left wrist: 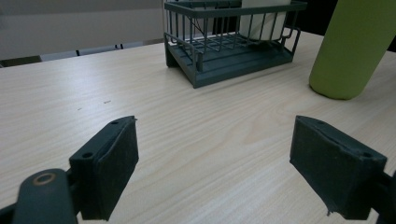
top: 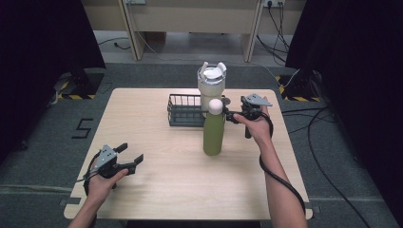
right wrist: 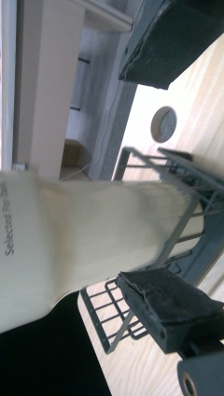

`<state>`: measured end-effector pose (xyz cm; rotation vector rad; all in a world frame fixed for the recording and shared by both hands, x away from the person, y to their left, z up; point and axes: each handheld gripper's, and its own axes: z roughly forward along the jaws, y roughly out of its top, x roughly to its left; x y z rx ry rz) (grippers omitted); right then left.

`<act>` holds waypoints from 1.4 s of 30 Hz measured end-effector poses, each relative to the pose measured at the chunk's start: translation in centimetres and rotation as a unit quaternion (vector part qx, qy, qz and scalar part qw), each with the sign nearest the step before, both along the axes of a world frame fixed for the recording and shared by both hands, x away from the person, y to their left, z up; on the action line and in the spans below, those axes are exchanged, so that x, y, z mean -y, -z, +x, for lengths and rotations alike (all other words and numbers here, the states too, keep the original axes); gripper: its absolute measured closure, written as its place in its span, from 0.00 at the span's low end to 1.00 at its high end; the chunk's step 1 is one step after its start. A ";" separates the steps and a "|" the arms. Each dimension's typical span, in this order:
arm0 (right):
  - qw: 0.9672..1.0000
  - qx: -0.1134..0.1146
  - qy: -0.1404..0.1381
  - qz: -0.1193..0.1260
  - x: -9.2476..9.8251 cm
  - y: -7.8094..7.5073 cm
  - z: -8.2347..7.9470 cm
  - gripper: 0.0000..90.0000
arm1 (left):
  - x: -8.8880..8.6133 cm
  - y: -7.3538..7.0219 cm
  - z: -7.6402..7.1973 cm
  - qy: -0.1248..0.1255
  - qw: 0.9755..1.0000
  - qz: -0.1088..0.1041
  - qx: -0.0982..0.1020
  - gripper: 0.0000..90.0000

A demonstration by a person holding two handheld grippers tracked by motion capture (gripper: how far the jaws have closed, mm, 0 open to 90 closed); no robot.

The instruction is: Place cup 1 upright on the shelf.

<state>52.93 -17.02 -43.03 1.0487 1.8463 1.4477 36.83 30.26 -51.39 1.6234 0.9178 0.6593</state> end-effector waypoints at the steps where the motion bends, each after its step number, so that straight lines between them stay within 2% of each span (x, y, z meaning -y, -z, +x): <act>1: 1.000 0.001 0.004 0.000 0.2 0.1 -0.2 0.06 | 0.0 -0.1 0.0 0.001 1.000 -0.001 0.002 0.16; 6: 1.000 -0.002 0.020 0.002 1.1 0.6 -1.0 0.07 | 0.0 -0.8 0.3 0.000 1.000 -0.014 0.012 0.16; 16: 0.999 -0.003 0.038 0.007 2.8 1.6 -3.5 0.08 | 1.4 -1.8 0.7 0.018 1.000 -0.009 0.023 0.16; 22: 0.999 -0.005 0.051 0.000 3.7 2.2 -5.2 0.08 | 2.3 -2.6 1.2 0.027 0.999 -0.012 0.033 0.16; 32: 0.997 -0.009 0.073 -0.004 5.1 3.3 -7.5 0.09 | 4.5 -3.8 2.5 0.050 0.998 -0.015 0.046 0.16; 42: 0.995 -0.014 0.093 0.010 6.6 4.5 -9.6 0.10 | 6.5 -4.8 4.0 0.067 0.996 -0.012 0.052 0.16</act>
